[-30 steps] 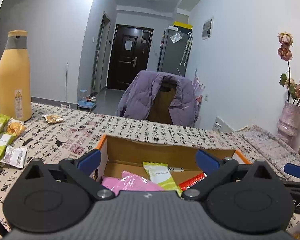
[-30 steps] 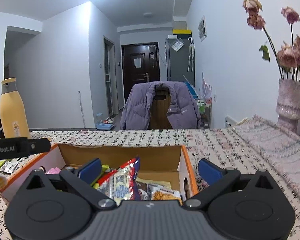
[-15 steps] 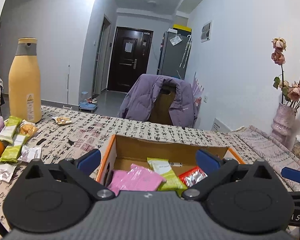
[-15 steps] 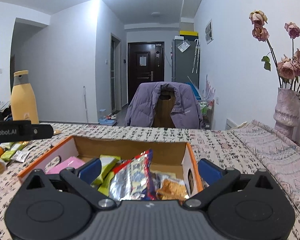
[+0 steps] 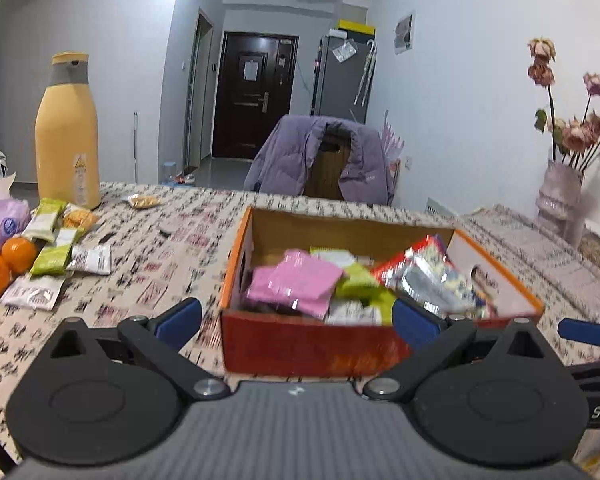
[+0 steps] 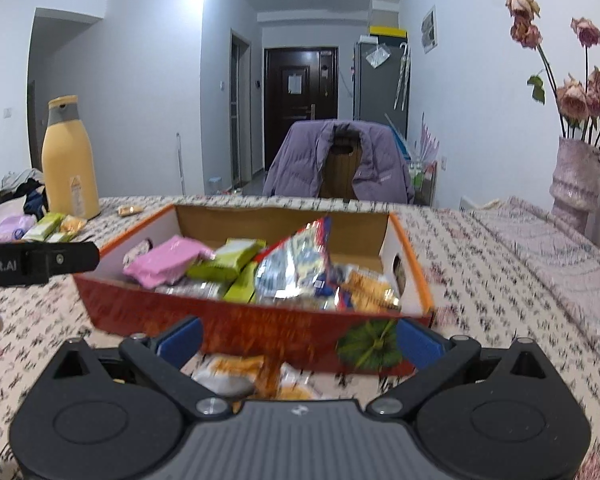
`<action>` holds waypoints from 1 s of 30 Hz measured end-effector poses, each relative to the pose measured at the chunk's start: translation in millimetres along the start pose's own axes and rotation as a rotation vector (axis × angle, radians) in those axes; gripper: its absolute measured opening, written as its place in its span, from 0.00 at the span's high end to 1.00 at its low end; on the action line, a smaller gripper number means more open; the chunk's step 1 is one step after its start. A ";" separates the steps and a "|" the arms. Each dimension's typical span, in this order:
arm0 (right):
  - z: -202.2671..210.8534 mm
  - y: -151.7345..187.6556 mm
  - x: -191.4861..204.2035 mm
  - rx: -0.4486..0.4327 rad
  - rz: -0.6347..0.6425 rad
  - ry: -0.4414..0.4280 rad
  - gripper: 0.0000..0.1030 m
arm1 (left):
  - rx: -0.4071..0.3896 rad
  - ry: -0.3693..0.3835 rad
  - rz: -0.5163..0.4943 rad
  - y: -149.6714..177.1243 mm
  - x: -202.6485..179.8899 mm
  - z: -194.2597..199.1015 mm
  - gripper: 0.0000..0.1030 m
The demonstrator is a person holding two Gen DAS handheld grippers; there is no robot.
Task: Organize snacks
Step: 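Move both tools back toward the remaining snack packets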
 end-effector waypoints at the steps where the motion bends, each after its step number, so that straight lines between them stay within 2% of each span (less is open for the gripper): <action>1: 1.1 3.9 2.4 0.010 0.000 -0.001 0.00 | 0.009 0.000 -0.001 4.6 1.6 0.8 0.00; 9: 0.3 26.2 26.4 0.088 0.011 0.000 0.00 | 0.068 -0.007 -0.004 33.9 16.5 12.4 0.00; 15: -11.6 30.8 42.7 0.129 -0.002 0.038 0.00 | 0.101 -0.012 0.007 50.1 25.7 16.8 0.00; 24: -17.1 40.6 44.9 0.174 -0.006 0.087 0.01 | 0.105 0.001 0.019 59.9 30.7 18.9 0.00; 30: -8.1 50.5 34.6 0.195 -0.014 0.071 0.13 | 0.106 0.009 0.027 62.6 31.9 17.9 0.00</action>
Point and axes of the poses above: each gripper's, at about its wrist camera, not at the fingertips, and z roughly against the way its jaws point, x to its left, y to its underside, the point moved 4 cm from there along -z, roughly the way its jaws point, and after that the axes turned 1 degree about y, right-handed, at the moved point
